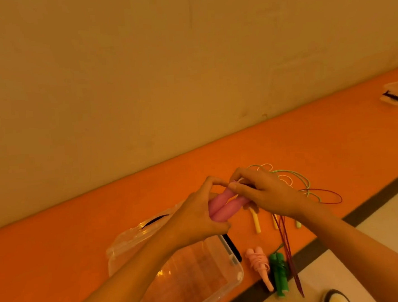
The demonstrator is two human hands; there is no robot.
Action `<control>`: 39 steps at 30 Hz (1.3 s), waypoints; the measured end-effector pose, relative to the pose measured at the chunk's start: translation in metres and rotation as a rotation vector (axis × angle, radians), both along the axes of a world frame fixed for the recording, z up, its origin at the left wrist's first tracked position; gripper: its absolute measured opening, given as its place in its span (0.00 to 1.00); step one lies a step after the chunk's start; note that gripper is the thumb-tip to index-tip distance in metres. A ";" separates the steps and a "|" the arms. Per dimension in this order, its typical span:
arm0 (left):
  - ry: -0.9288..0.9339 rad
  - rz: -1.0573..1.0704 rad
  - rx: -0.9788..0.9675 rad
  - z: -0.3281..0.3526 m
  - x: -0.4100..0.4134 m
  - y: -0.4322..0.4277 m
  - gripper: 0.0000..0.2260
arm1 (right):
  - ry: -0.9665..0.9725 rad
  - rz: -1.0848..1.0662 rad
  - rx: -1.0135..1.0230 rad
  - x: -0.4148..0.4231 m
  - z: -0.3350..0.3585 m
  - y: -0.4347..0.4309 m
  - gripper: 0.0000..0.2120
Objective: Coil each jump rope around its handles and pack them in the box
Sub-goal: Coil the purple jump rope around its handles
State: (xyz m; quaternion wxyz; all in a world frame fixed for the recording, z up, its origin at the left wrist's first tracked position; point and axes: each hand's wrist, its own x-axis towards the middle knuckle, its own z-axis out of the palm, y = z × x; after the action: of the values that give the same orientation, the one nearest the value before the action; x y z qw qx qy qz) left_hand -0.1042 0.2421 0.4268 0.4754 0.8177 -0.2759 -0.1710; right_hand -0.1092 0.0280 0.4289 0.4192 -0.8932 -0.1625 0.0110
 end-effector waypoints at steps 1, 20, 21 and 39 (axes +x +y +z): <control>-0.011 0.002 0.001 -0.001 0.003 0.001 0.30 | -0.003 -0.008 0.012 0.001 -0.001 0.001 0.08; -0.362 0.095 0.269 0.004 0.053 0.031 0.20 | -0.007 -0.194 -0.287 0.096 0.098 -0.111 0.25; -0.374 0.117 0.267 0.006 0.055 0.032 0.21 | -0.028 -0.238 -0.309 0.105 0.118 -0.125 0.26; -0.499 0.112 0.340 -0.010 0.059 -0.004 0.22 | -0.077 0.019 -0.351 0.055 0.042 -0.023 0.22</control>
State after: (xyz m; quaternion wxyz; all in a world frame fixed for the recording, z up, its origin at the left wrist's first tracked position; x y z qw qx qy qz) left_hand -0.0450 0.2381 0.4172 0.2582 0.9162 -0.3059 0.0177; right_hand -0.0545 0.0054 0.4710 0.2502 -0.9508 -0.1826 0.0088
